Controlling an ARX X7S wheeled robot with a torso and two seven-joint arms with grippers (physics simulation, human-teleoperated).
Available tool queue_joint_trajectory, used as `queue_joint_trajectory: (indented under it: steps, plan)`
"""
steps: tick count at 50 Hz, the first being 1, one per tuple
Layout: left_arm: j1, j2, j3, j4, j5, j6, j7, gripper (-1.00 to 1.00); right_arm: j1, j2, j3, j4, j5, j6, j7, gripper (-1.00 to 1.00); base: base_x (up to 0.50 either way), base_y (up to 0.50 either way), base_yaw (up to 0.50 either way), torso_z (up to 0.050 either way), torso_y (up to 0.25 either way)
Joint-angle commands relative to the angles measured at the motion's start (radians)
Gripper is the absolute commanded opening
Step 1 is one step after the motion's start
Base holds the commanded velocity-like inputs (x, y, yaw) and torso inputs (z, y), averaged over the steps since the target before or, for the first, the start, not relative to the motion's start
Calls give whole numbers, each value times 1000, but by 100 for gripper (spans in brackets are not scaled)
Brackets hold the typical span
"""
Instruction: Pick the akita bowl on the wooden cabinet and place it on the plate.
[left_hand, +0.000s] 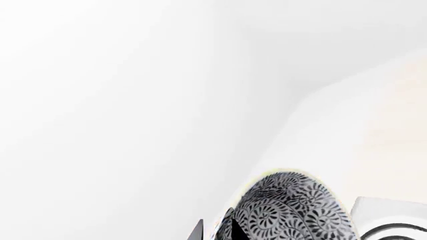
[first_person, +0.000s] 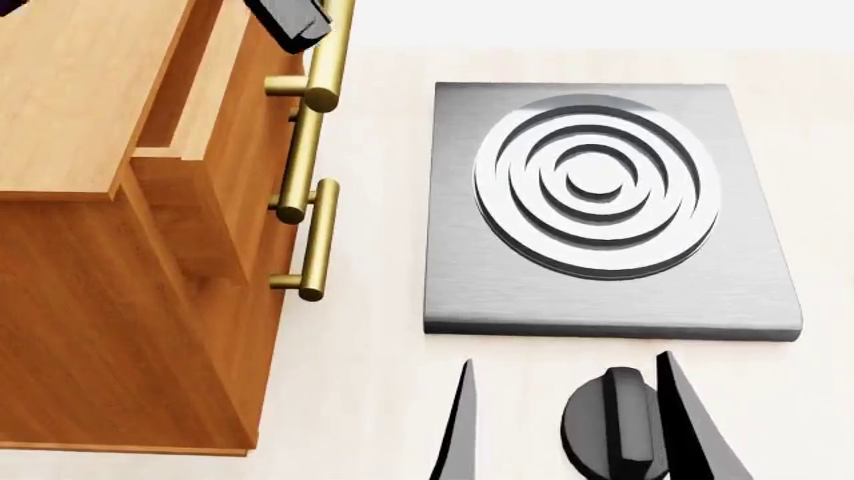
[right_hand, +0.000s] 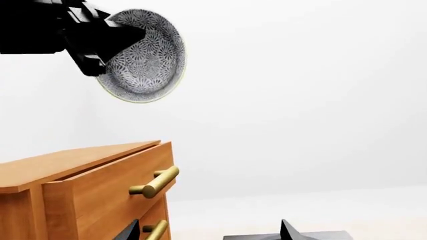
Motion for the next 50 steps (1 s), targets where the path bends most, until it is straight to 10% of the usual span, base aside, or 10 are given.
queue_joint_trajectory:
  steps: [1,50]
  plan:
    - [46,-35,35,145,-12,16,22,-100,0,3,-3,0,-1,-3,3,100,0,0,0,0,0]
    - [253,-58,134,358,-47,42,-19,-100,6,16,-12,5,5,-11,12,100,0,0,0,0,0]
